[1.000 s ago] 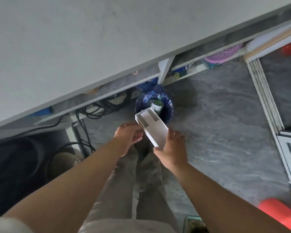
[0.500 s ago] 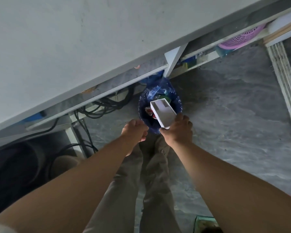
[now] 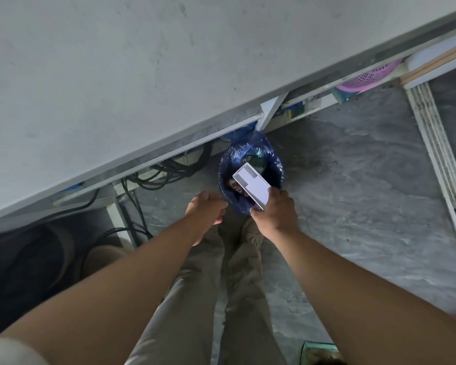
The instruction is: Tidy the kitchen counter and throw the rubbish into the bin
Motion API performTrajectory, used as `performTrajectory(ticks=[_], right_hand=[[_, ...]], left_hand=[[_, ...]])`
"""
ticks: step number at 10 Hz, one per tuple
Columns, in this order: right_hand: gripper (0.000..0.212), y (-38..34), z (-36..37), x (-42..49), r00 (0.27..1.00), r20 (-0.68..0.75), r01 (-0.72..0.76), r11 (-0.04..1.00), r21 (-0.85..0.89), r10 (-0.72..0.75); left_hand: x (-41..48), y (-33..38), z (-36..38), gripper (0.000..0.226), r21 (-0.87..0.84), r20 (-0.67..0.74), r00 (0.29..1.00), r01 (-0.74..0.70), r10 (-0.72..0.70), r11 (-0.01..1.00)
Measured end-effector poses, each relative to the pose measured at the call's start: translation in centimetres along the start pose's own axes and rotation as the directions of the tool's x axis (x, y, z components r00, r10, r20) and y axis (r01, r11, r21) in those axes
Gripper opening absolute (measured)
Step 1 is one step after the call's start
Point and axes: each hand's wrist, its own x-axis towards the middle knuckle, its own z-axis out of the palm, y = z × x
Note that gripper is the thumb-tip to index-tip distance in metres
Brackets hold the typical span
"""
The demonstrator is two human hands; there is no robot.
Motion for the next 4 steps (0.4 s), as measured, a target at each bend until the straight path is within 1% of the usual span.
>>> performTrajectory(ticks=[1, 2, 3, 4], right_hand=[[0.056, -0.9, -1.1, -1.8, 0.999, 0.002, 0.047, 0.999, -0.007, -0.047], [0.049, -1.7, -2.4, -3.8, 0.994, -0.007, 0.113, 0.993, -0.015, -0.113], [0.043, -2.1, -3.8, -5.9, 0.984, 0.013, 0.175, 0.984, -0.022, -0.175], [0.04, -2.2, -4.8, -8.0, 0.974, 0.01, 0.228, 0.973, 0.022, -0.228]], left_hand=[[-2.2, 1.0, -0.3, 0.014, 0.038, 0.016, 0.999, -0.037, 0.037, 0.999], [-4.3, 1.6, -0.8, 0.013, 0.064, 0.008, 0.998, -0.057, 0.057, 0.996], [-6.6, 1.8, -1.3, 0.012, 0.12, -0.004, 0.994, -0.104, 0.105, 0.987], [-9.0, 1.6, -1.7, 0.026, 0.192, 0.017, 0.985, -0.173, 0.173, 0.966]])
